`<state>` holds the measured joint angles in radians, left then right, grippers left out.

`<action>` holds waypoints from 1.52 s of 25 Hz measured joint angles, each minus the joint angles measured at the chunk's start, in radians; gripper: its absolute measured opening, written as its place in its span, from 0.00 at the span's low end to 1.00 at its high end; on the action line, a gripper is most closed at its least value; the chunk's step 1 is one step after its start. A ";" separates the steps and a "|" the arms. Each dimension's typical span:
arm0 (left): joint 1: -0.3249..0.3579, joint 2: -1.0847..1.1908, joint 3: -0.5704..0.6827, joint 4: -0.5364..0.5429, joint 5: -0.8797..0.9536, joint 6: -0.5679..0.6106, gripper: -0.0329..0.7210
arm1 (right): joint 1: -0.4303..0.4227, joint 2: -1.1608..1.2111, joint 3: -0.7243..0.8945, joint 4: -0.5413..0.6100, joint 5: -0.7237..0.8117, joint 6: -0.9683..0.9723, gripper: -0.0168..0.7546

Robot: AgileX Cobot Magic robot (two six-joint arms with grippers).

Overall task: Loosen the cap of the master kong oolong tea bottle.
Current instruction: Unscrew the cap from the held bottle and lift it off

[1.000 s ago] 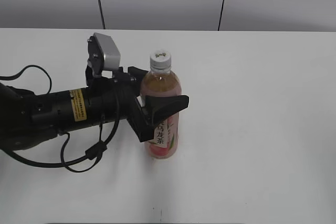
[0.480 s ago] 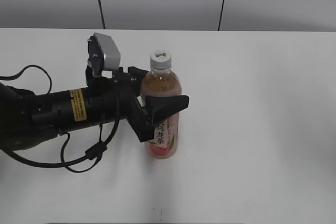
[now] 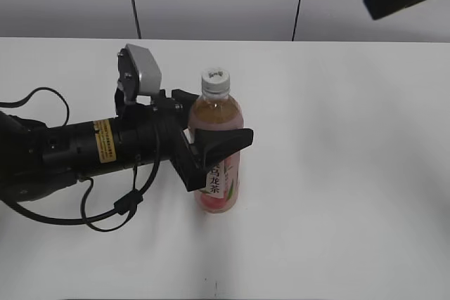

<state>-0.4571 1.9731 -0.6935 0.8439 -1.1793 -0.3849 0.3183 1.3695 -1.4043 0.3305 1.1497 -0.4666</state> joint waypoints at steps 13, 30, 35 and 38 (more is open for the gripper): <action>-0.001 0.000 0.000 0.003 -0.001 0.012 0.65 | 0.224 0.415 -0.417 -0.064 0.064 0.354 0.51; -0.001 0.000 0.000 0.003 -0.001 0.016 0.65 | 0.437 0.514 -0.489 -0.228 0.069 0.614 0.51; -0.001 0.000 0.000 0.003 -0.001 0.016 0.65 | 0.437 0.514 -0.407 -0.239 0.069 0.621 0.51; -0.001 0.000 0.000 0.003 -0.001 0.016 0.65 | 0.437 0.514 -0.382 -0.239 0.071 0.622 0.51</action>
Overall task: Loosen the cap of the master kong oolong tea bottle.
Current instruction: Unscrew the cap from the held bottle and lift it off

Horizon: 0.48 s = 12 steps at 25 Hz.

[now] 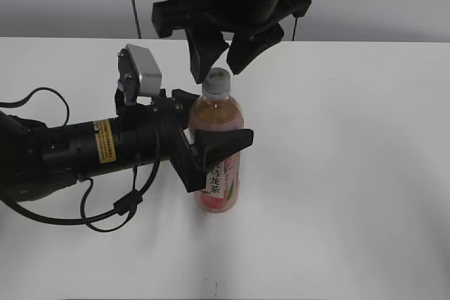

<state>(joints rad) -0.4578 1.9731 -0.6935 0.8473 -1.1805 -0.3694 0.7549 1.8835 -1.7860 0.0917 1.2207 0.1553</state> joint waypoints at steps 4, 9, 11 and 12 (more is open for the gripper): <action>0.000 0.000 0.000 0.000 0.000 0.000 0.65 | 0.000 0.000 0.001 0.000 0.000 0.001 0.51; 0.000 0.000 0.000 0.000 0.000 0.000 0.65 | 0.000 0.000 0.001 0.015 0.000 0.001 0.51; 0.000 0.000 0.000 0.000 0.000 0.000 0.65 | 0.000 0.002 0.001 0.031 0.000 0.001 0.51; 0.000 0.000 0.000 0.000 0.000 0.000 0.65 | 0.000 0.003 0.001 0.032 0.000 0.001 0.51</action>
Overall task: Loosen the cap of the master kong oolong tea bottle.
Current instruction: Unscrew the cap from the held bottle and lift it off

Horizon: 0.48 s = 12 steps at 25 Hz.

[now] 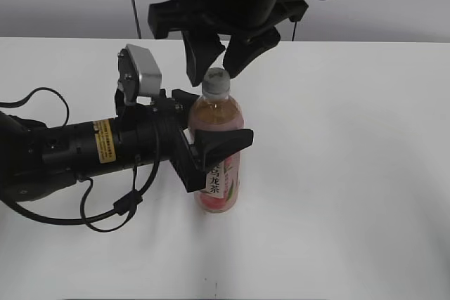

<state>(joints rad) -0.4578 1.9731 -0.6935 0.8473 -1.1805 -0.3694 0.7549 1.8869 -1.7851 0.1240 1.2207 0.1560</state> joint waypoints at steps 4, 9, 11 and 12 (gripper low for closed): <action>0.000 0.000 0.000 0.000 0.000 0.000 0.65 | 0.000 0.000 0.000 -0.007 0.003 -0.001 0.46; 0.000 0.000 0.000 0.000 0.000 0.000 0.65 | 0.000 0.000 0.003 -0.010 0.003 -0.003 0.44; 0.000 0.000 0.000 0.001 0.000 0.001 0.65 | 0.000 0.000 0.011 -0.007 0.003 -0.010 0.44; 0.000 0.000 0.000 0.002 0.000 0.002 0.65 | 0.000 0.000 0.017 -0.006 0.002 -0.011 0.44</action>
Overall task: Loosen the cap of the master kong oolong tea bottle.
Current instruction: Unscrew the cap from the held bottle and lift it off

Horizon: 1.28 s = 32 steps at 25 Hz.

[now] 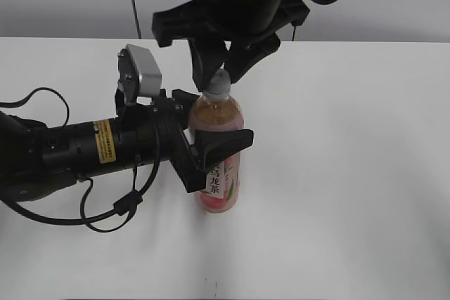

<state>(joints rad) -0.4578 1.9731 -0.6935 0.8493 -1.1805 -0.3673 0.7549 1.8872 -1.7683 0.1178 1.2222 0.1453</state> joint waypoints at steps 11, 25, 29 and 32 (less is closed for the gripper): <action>0.000 0.000 0.000 0.000 0.000 0.001 0.65 | 0.000 0.001 0.017 0.002 0.001 -0.047 0.38; 0.000 0.000 0.000 0.008 -0.002 0.005 0.65 | 0.000 -0.002 0.017 -0.001 0.001 -0.724 0.38; 0.000 0.000 0.000 0.013 -0.003 0.008 0.65 | 0.000 -0.004 0.017 -0.001 0.001 -1.028 0.38; 0.000 0.000 0.000 0.014 -0.003 0.008 0.65 | 0.000 -0.004 0.016 -0.001 0.002 -1.227 0.38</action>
<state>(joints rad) -0.4578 1.9731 -0.6935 0.8629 -1.1833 -0.3588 0.7549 1.8828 -1.7528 0.1166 1.2241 -1.0821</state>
